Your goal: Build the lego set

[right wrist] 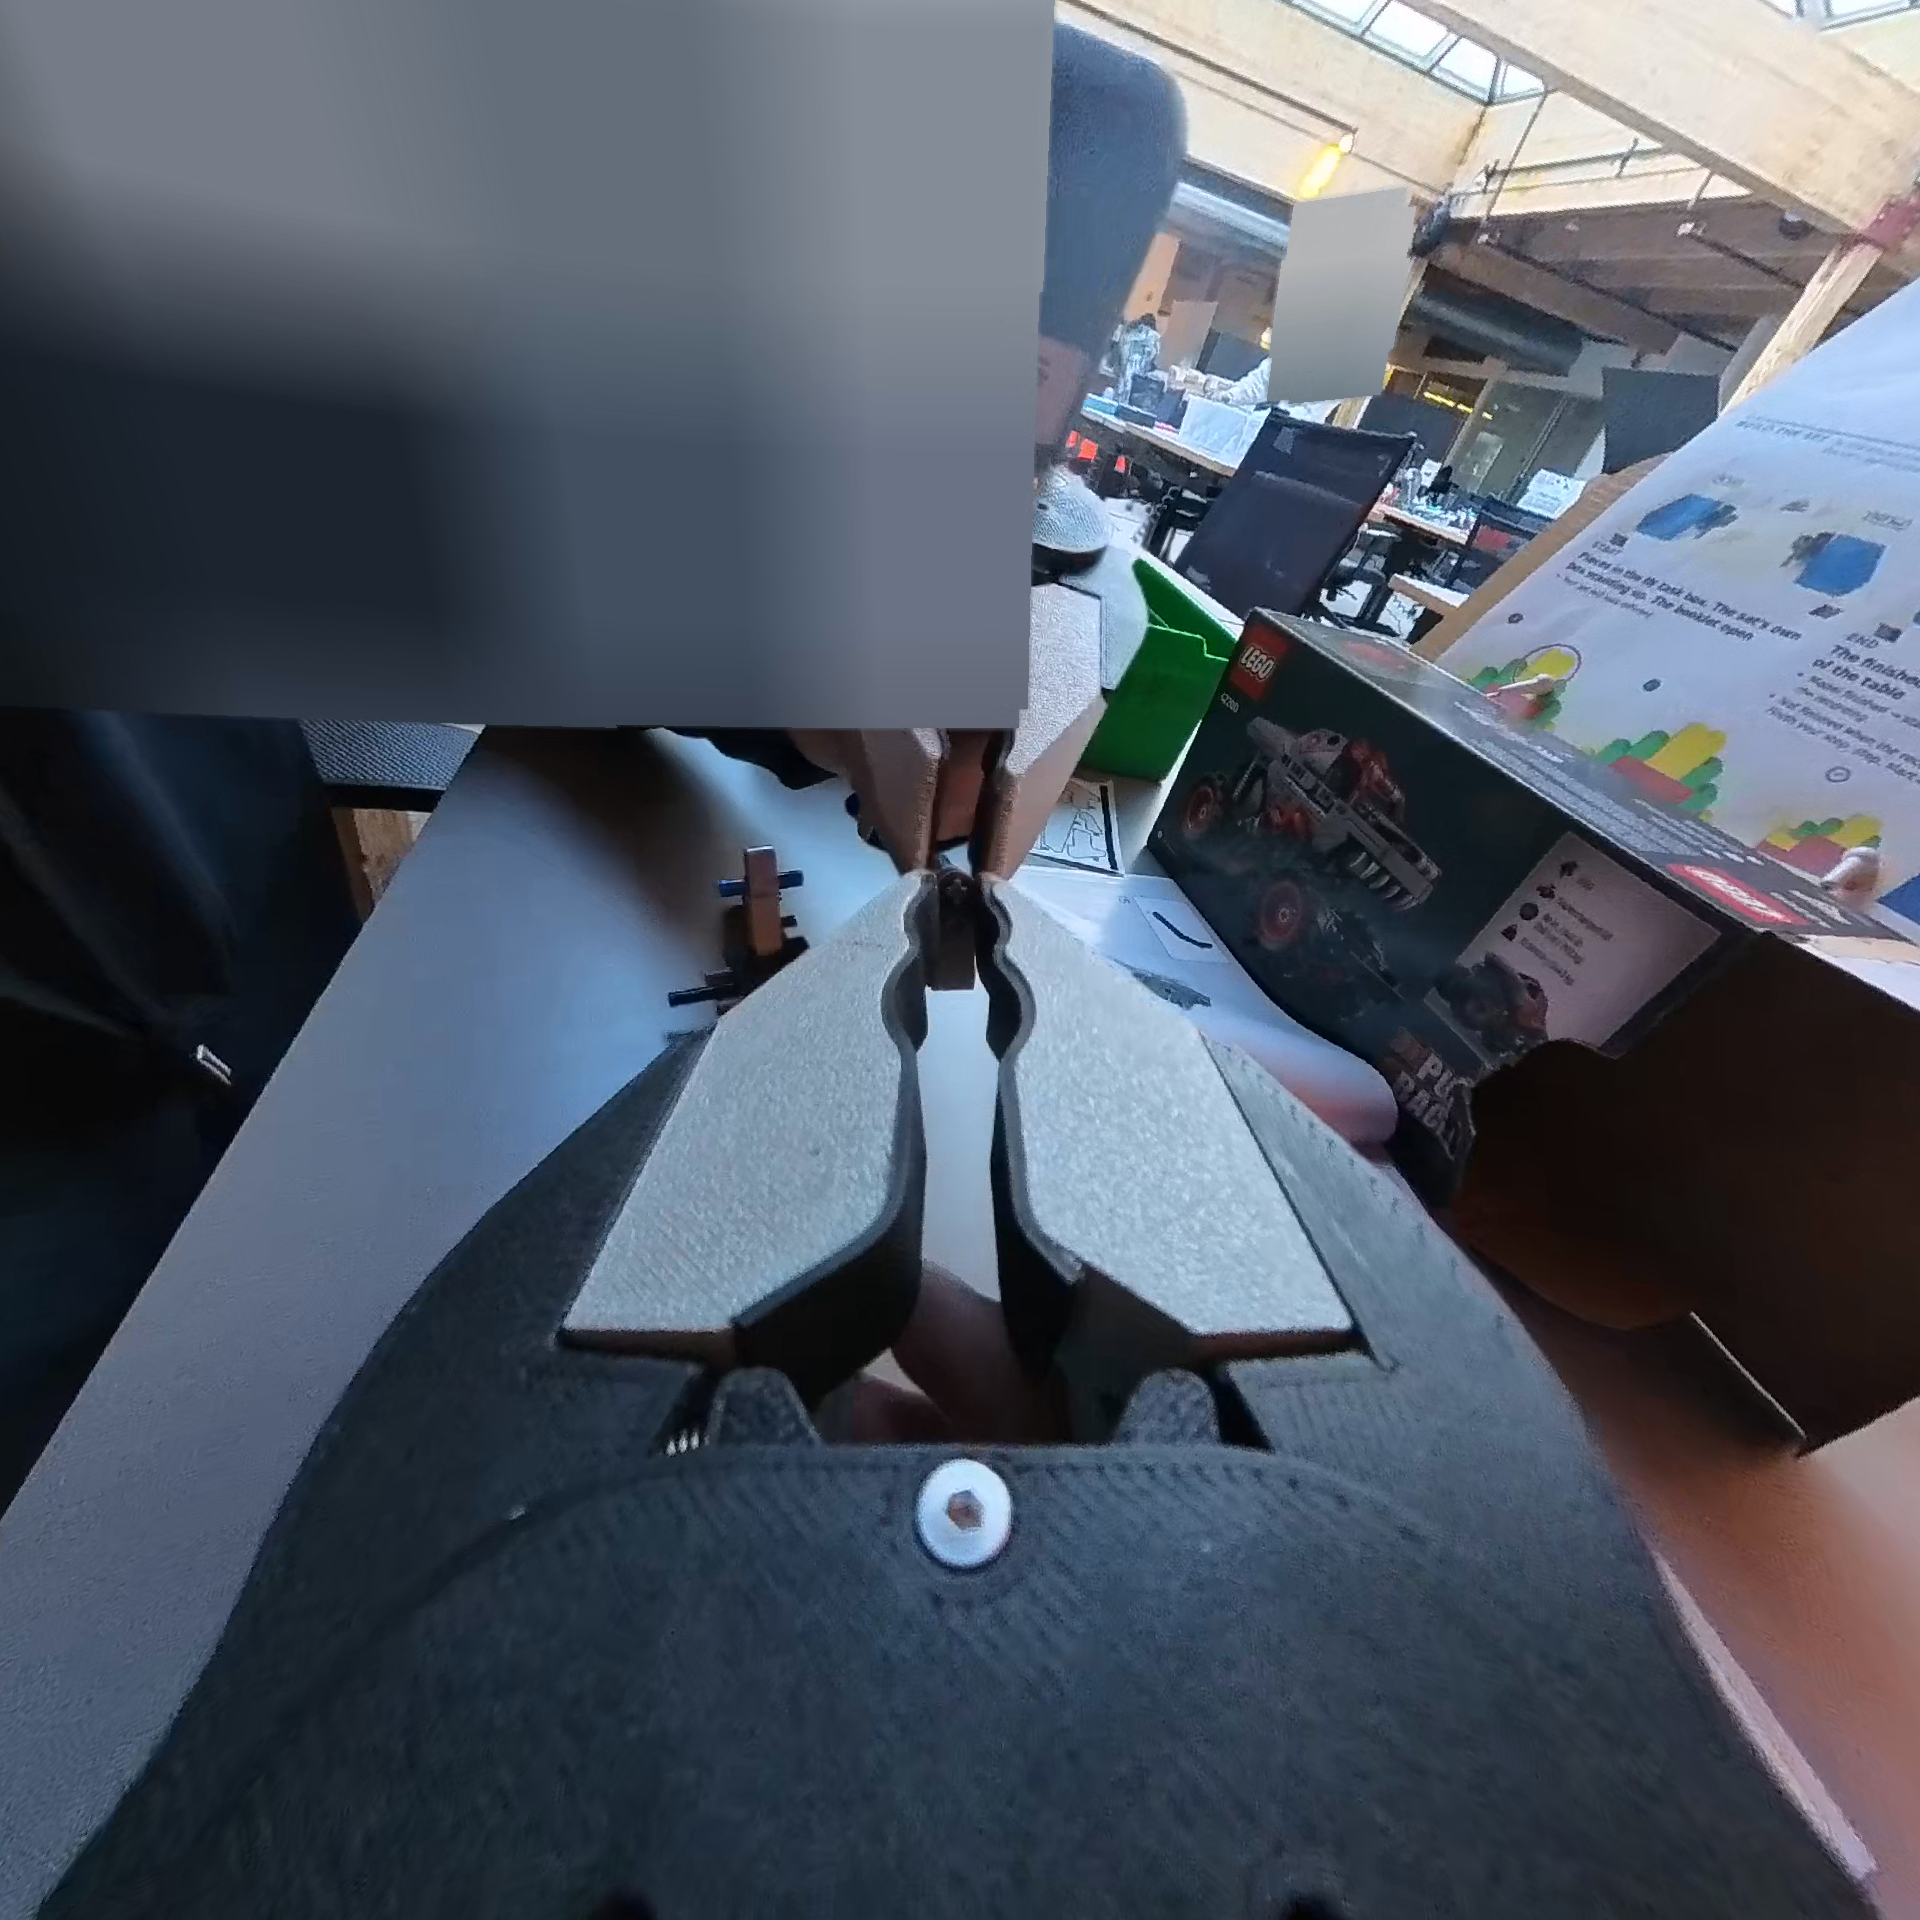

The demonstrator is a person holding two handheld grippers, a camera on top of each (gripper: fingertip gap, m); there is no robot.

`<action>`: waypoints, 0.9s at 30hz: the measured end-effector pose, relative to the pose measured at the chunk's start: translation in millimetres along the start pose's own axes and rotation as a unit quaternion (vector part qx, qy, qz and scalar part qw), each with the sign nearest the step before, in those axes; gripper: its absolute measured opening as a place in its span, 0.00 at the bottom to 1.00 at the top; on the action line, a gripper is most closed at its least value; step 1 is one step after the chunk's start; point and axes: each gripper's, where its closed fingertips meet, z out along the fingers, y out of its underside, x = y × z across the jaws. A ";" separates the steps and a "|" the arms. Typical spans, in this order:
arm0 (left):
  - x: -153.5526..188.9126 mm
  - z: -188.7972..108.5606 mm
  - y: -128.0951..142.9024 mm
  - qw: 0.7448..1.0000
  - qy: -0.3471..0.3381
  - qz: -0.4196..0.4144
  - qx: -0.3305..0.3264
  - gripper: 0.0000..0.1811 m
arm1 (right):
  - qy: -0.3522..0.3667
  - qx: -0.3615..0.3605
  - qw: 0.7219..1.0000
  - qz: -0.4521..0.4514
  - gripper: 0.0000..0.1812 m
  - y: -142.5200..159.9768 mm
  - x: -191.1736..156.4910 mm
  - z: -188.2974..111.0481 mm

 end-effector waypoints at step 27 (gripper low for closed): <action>-2.0 -3.2 -3.1 1.000 -0.025 0.014 0.001 0.03 | 0.018 0.008 0.999 -0.026 0.02 -2.2 2.5 0.2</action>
